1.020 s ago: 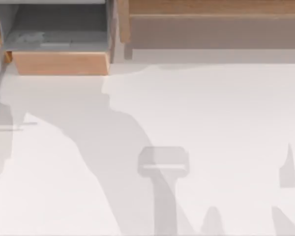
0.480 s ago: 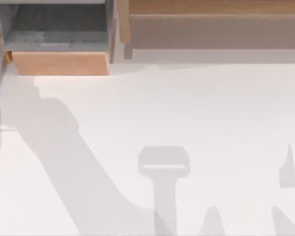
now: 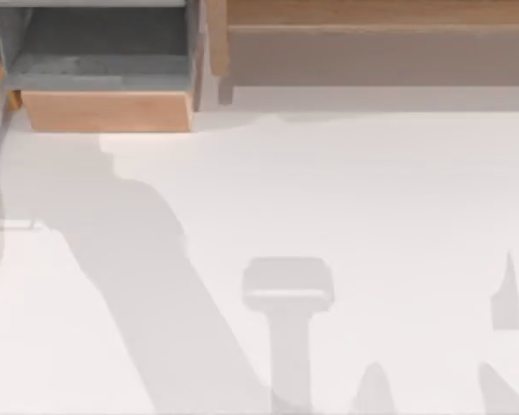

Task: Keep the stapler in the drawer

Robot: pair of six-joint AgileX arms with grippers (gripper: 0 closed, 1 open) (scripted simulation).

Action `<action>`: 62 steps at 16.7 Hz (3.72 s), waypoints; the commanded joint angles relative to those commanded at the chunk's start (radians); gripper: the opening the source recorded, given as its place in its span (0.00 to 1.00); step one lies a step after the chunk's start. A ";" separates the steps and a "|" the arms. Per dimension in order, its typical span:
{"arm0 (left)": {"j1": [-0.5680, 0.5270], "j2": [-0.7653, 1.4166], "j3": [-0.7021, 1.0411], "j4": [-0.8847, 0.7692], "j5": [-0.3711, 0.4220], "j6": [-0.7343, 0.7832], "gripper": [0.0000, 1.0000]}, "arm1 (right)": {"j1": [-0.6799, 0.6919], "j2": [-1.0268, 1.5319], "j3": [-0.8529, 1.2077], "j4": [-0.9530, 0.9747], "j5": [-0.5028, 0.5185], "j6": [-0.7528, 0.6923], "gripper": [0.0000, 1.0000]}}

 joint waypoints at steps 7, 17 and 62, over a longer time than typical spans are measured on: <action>-0.004 -0.105 0.083 0.001 0.010 -0.034 0.00 | 0.000 0.000 0.000 0.000 0.000 0.000 1.00; -0.010 0.085 -0.122 -0.005 -0.035 0.048 0.00 | 0.000 0.000 0.000 0.000 0.000 0.000 1.00; 0.432 -0.418 -0.970 1.452 0.299 0.758 1.00 | 0.000 0.000 0.000 0.000 0.000 0.000 1.00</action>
